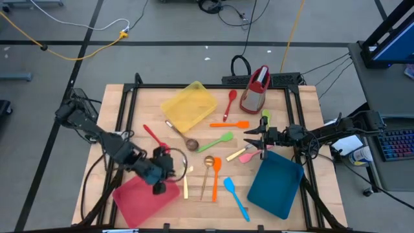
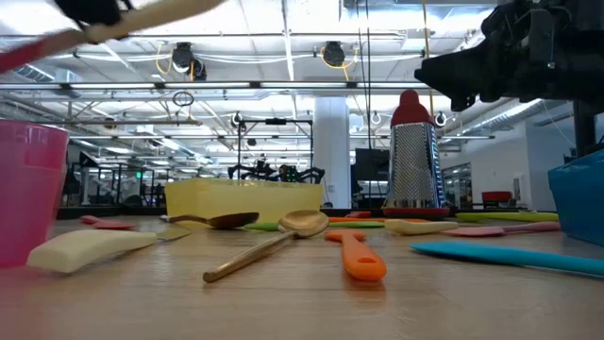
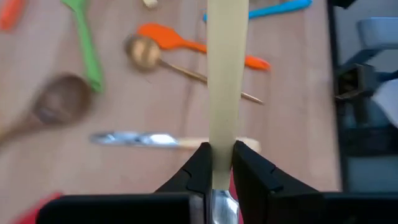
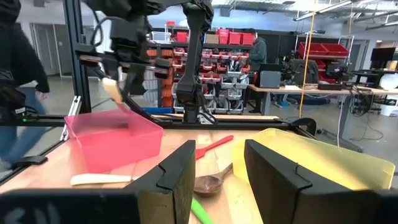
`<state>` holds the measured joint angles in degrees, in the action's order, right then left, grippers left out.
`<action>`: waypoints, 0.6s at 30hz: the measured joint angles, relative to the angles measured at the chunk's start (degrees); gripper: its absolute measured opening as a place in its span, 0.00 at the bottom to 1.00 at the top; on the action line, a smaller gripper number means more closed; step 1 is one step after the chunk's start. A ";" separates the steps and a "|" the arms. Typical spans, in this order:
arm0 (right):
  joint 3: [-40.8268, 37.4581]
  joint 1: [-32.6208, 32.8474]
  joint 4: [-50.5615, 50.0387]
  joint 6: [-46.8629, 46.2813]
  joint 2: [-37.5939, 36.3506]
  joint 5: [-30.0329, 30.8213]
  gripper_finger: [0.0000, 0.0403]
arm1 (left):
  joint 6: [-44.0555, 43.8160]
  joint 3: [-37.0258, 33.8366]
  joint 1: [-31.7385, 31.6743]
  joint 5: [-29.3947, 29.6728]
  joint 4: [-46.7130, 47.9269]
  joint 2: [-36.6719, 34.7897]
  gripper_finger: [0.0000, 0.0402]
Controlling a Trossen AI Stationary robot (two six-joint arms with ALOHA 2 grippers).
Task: Pick & Place Kitchen Items
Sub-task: Put the left yellow table knife into the pink bin
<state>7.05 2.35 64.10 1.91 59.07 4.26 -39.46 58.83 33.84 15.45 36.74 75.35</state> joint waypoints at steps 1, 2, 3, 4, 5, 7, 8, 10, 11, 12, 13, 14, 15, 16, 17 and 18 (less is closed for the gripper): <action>0.00 0.00 -0.08 -0.01 0.00 -0.01 0.33 | -2.69 0.00 1.20 -0.04 0.05 0.00 0.12; 0.00 0.00 -0.19 -0.17 0.00 -0.01 0.33 | -5.40 0.00 2.24 -0.04 0.06 0.05 0.12; 0.00 0.00 -0.29 -0.60 0.00 -0.01 0.33 | -8.33 0.03 3.10 0.07 0.16 0.40 0.12; 0.00 0.00 -0.33 -1.21 0.00 -0.01 0.33 | -11.09 0.06 3.86 0.35 0.72 0.93 0.12; 0.00 0.00 -0.39 -1.69 -0.02 -0.01 0.33 | -13.65 -0.01 4.80 0.63 1.61 1.56 0.12; 0.00 0.00 -0.63 -1.92 -0.02 -0.01 0.33 | -18.88 -0.09 6.54 0.62 4.72 2.82 0.12; 0.00 0.00 -0.64 -1.92 0.00 -0.01 0.33 | -21.42 -0.11 7.29 -0.17 6.08 3.59 0.12; 0.00 0.00 -0.57 -1.92 -0.01 -0.03 0.33 | -26.34 -0.11 8.48 -2.64 8.78 5.61 0.13; 0.00 0.00 -0.58 -1.91 0.00 -0.03 0.33 | -28.64 -0.12 9.09 -4.12 10.28 6.64 0.13; 0.00 0.00 -0.59 -1.91 -0.01 -0.02 0.33 | -30.67 -0.17 9.60 -5.63 11.43 7.57 0.13; 0.00 0.00 -0.57 -1.83 0.00 -0.03 0.33 | -32.49 -0.17 9.99 -7.22 12.03 8.39 0.13; 0.00 0.00 -0.53 -1.46 0.00 -0.01 0.33 | -34.19 -0.16 10.30 -9.13 12.38 9.23 0.13; 0.00 0.00 -0.53 -1.13 0.00 -0.01 0.33 | -35.80 -0.15 10.69 -10.85 12.93 10.12 0.13; 0.00 0.00 -0.53 -0.94 0.00 -0.01 0.33 | -37.41 -0.15 11.03 -12.57 13.46 11.02 0.13; 0.00 0.00 -0.55 -0.79 0.00 -0.01 0.33 | -38.83 -0.15 11.25 -14.24 13.71 11.71 0.13; 0.00 0.00 -0.53 -0.76 0.00 -0.01 0.33 | -40.19 -0.15 11.37 -15.70 13.75 12.33 0.13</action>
<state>7.05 2.35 63.57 1.15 59.07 4.25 -79.65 58.67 45.21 -0.25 50.49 87.67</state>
